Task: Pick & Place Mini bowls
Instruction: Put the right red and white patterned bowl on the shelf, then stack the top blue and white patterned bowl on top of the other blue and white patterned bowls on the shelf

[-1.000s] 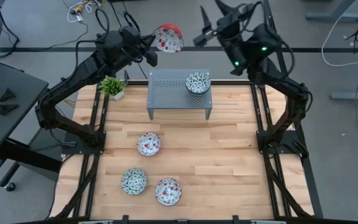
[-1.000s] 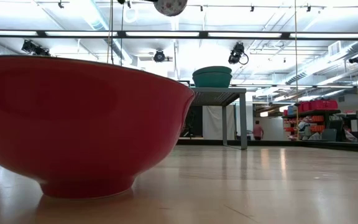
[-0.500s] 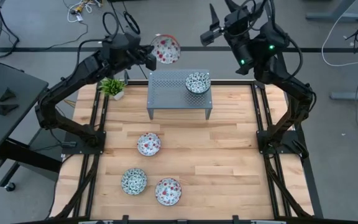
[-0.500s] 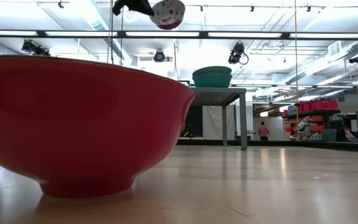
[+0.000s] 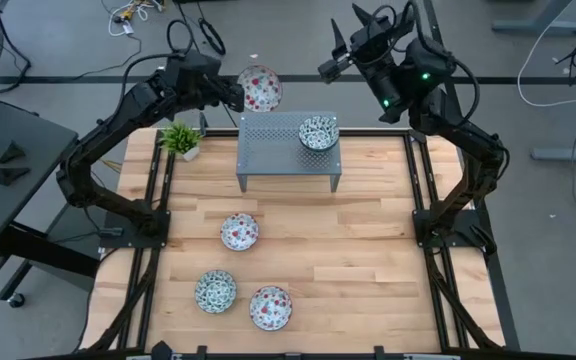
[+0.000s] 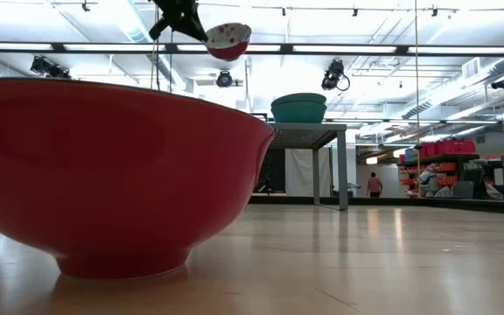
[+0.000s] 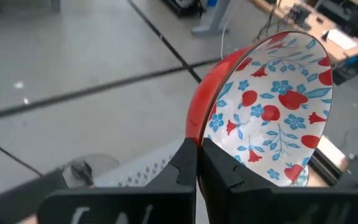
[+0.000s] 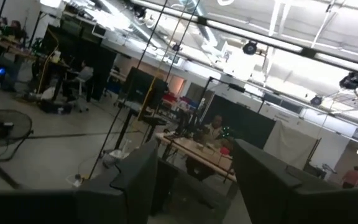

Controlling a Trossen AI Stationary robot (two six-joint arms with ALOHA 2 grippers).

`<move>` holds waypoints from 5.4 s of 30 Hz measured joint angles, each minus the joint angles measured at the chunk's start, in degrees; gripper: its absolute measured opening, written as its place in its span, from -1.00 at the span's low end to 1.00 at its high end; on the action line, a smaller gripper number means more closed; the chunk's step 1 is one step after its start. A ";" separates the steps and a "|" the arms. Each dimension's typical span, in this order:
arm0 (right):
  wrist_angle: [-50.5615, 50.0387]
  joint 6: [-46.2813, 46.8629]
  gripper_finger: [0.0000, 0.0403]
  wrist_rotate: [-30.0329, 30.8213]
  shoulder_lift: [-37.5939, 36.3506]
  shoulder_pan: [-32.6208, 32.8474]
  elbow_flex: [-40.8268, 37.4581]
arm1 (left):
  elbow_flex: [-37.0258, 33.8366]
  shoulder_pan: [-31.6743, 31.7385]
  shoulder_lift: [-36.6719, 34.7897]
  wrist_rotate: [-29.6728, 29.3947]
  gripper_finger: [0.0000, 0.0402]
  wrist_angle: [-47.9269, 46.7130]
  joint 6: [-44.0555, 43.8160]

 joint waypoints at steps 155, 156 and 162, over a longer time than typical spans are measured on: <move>-60.77 39.52 0.04 -25.77 -13.63 0.86 -0.07 | 29.66 -26.05 18.15 -0.05 -0.10 -35.28 11.02; -60.81 39.52 0.04 -25.75 -13.85 1.07 -0.07 | 29.64 -26.91 18.15 -0.15 -0.10 -34.48 10.88; -54.94 40.73 0.04 -25.67 -17.44 2.68 -7.41 | 29.62 -31.80 17.78 -0.19 -0.10 -29.15 10.60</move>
